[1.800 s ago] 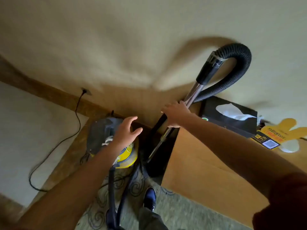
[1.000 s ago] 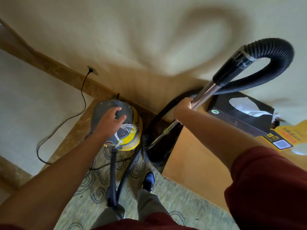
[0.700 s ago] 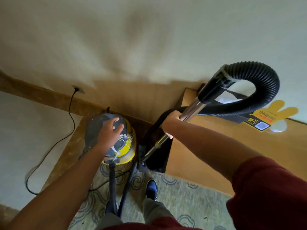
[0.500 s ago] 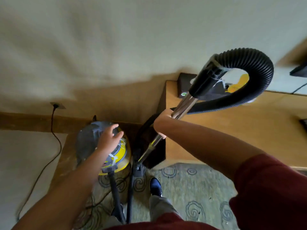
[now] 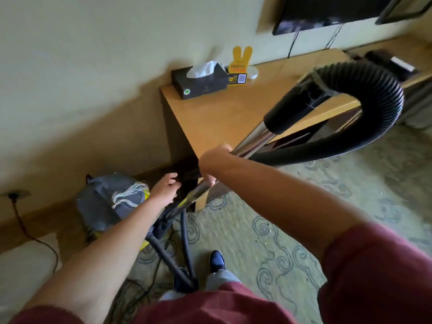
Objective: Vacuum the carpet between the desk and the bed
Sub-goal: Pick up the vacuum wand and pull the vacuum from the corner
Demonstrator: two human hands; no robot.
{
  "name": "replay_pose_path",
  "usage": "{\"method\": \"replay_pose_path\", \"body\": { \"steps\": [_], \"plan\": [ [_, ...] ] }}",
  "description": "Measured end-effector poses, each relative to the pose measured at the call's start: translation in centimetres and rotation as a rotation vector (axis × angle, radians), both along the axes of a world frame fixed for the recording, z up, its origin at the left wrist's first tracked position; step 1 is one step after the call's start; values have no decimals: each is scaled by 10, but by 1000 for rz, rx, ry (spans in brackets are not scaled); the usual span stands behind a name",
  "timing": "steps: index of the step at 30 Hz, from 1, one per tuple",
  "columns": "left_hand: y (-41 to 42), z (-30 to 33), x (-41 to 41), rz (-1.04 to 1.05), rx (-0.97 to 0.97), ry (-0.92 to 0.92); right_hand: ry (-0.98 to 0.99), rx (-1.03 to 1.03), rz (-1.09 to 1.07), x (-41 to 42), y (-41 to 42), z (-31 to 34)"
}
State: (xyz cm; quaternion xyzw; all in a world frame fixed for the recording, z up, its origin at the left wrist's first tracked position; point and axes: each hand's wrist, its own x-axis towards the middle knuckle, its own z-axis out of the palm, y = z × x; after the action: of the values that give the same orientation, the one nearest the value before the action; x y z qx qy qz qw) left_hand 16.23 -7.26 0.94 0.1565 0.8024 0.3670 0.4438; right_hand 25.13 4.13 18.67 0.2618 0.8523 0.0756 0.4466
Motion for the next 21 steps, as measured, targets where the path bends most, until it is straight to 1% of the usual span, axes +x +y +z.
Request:
{"method": "replay_pose_path", "body": {
  "steps": [3,5,8,11,14,18,21],
  "plan": [
    [-3,4,36,-200,-48,-19,32,-46,-94,36,0,20],
    [-4,8,61,-326,-65,-14,-8,-81,-184,70,6,38],
    [3,11,101,-506,-75,48,-20,-101,-386,123,19,48],
    [14,18,145,-703,-89,85,-32,-221,-613,170,23,46],
    [14,22,189,-806,-106,245,-19,-298,-722,220,20,33],
    [3,12,240,-887,-100,398,59,-361,-815,294,6,6],
    [-1,10,280,-932,-115,566,91,-417,-895,354,-4,-11]
  ]
}}
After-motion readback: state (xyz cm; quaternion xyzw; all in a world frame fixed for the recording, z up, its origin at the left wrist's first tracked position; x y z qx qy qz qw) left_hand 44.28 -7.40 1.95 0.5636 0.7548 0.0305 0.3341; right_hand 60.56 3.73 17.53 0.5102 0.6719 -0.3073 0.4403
